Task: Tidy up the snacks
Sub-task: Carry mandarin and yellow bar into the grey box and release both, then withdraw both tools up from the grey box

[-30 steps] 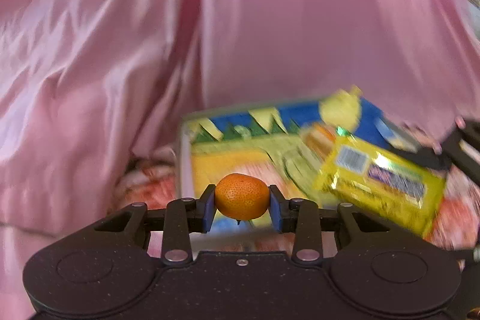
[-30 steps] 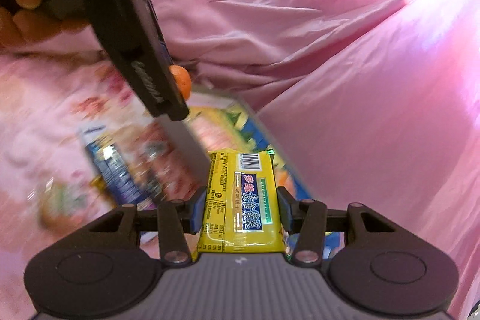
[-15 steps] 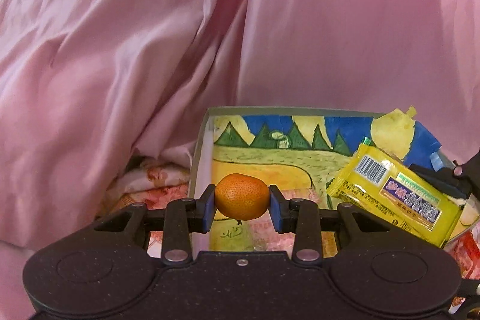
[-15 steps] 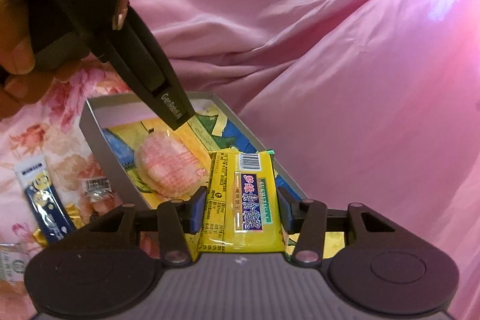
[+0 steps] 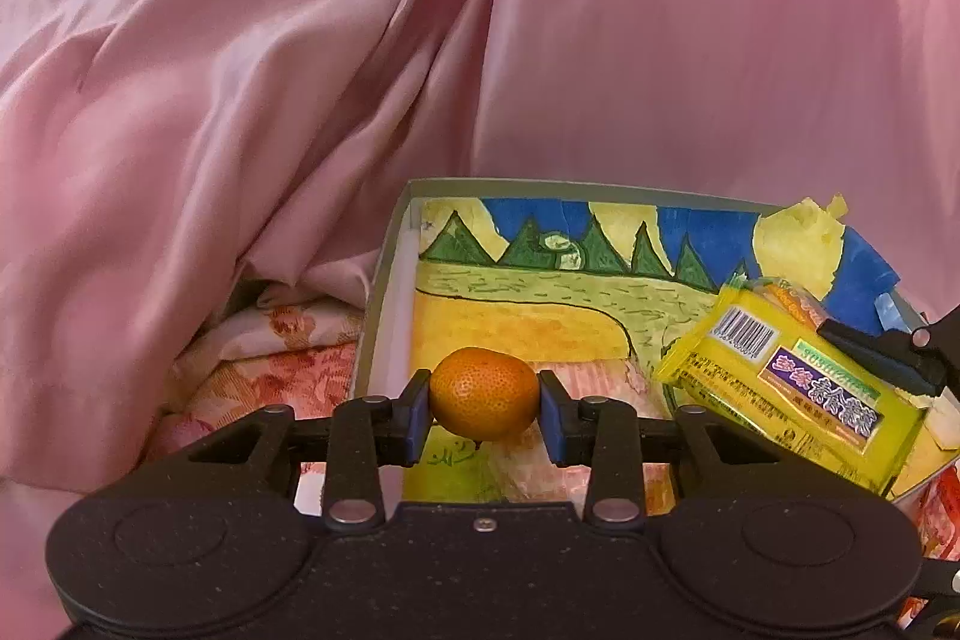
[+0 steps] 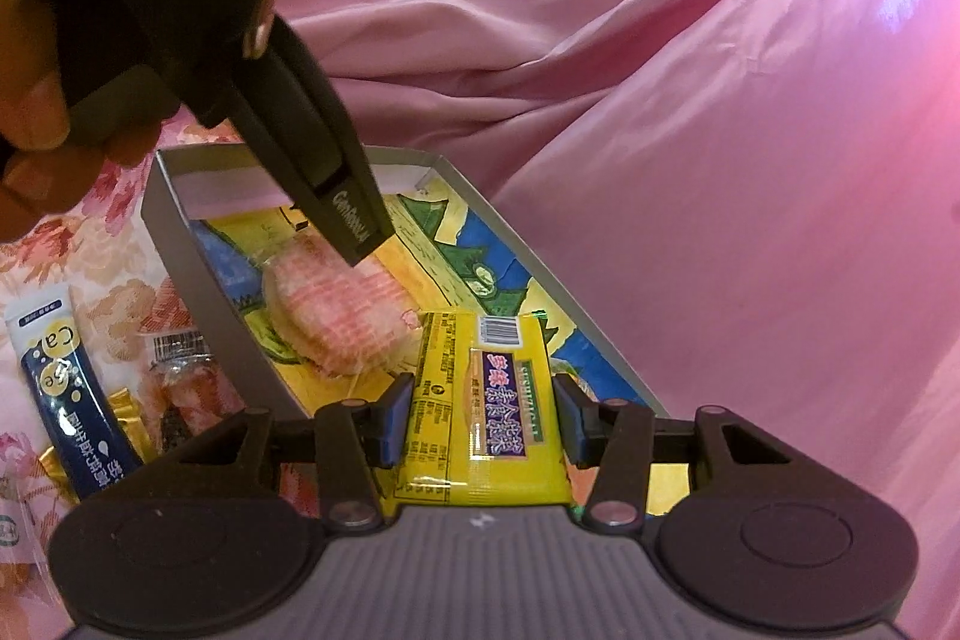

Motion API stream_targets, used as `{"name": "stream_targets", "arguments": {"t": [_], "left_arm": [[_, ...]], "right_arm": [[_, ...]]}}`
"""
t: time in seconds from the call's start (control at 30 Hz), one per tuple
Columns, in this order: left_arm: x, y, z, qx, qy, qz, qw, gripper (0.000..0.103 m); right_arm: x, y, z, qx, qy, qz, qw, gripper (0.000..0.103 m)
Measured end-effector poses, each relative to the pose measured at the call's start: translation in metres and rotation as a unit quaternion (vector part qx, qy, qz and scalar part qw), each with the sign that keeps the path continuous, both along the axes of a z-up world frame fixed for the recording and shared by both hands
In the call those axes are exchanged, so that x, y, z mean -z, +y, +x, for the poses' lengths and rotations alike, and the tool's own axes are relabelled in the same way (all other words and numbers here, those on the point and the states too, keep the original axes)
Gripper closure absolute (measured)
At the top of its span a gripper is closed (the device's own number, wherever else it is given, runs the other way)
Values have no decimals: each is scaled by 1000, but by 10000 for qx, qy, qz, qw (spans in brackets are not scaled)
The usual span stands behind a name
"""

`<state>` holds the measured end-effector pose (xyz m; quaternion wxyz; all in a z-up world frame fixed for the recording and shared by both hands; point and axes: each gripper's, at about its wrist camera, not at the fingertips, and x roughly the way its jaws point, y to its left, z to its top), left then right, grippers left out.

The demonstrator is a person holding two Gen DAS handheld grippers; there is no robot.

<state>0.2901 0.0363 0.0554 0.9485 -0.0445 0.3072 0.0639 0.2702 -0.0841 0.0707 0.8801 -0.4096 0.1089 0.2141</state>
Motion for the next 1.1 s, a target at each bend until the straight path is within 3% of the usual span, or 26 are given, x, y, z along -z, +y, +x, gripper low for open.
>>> {"name": "stream_targets", "arguments": {"t": [0.1,0.17,0.37,0.5,0.67,0.8,1.1], "left_arm": [[1,0,0,22,46,-34,10000,64],[0,0,-1,21,-1,-18,10000,54],[-11,1,-11,22,-246,-102,9996,27],[-23,1,-24,47,-513,-156,9986,16],[-39,0,-43,38,-783,-176,9968,2],[-53,-4,-62,76,-1009,-180,9947,1],[-70,-16,-110,229,-1275,-137,9915,1]], "right_arm": [[-2,0,2,2,-14,23,10000,50],[-3,1,3,-7,10,48,10000,49],[-5,0,-6,-40,-236,55,9997,34],[-12,-6,-14,-13,-359,230,9991,22],[-24,-19,-27,88,-523,571,9970,15],[-41,-32,-42,225,-622,997,9928,3],[-71,-59,-82,369,-767,1938,9773,0]]}}
